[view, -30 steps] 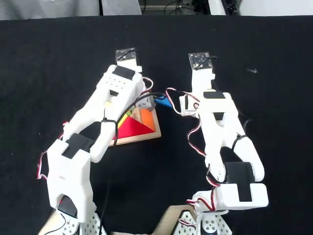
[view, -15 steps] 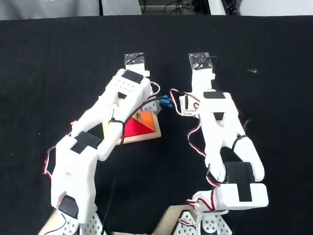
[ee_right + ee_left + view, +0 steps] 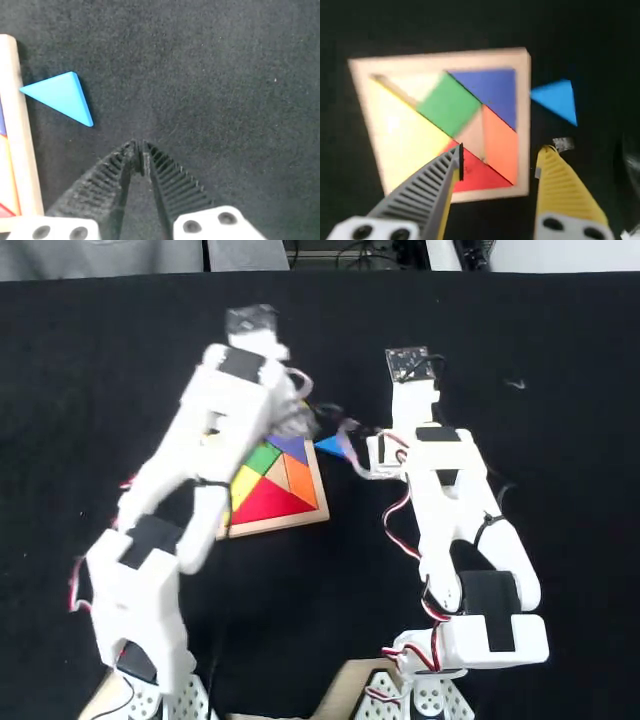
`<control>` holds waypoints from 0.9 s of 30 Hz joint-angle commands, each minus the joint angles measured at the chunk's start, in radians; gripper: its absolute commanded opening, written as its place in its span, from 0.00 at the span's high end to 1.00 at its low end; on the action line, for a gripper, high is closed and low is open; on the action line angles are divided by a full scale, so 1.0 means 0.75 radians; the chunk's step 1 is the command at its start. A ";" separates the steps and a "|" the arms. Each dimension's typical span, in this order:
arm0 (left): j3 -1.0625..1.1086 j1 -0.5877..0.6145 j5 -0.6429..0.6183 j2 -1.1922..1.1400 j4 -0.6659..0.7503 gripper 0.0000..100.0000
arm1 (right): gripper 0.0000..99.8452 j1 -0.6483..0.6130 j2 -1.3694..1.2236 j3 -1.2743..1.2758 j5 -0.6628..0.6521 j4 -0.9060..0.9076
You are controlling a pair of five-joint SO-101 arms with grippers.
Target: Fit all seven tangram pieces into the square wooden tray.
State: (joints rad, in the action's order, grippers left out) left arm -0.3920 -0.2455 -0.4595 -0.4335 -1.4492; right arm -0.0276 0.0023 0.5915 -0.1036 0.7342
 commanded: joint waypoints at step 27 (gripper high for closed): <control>-0.103 0.789 0.552 0.098 -0.401 0.97 | 0.99 -0.043 0.148 -0.187 -0.274 0.176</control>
State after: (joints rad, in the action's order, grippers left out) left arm -0.4718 0.2700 -0.0744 -0.4304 -1.7315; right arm 0.0046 0.0667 0.5792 -0.2018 0.7449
